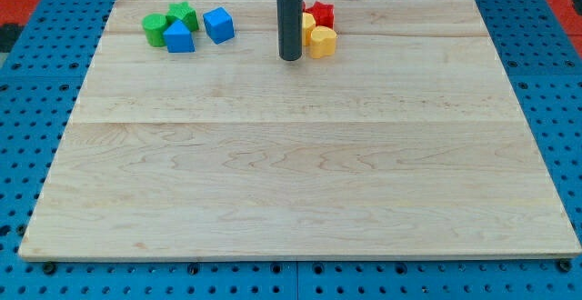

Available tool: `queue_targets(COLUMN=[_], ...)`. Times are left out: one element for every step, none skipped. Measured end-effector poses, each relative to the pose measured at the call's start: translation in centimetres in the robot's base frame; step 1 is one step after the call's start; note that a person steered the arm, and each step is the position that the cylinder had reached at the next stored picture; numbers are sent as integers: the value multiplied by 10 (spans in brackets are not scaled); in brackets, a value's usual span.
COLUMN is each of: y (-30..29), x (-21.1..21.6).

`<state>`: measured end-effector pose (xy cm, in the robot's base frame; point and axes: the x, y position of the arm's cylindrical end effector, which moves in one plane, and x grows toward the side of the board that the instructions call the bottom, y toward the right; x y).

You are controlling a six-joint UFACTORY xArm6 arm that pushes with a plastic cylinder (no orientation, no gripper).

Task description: Move the red circle to the right of the blue cube

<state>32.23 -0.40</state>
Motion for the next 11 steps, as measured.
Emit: queue_targets(y=[6,49,162,161,69,21,-26,-27,-22,13,47], x=[6,43,-16,-106,-109,-93,-76,-48,-28,-19,-19])
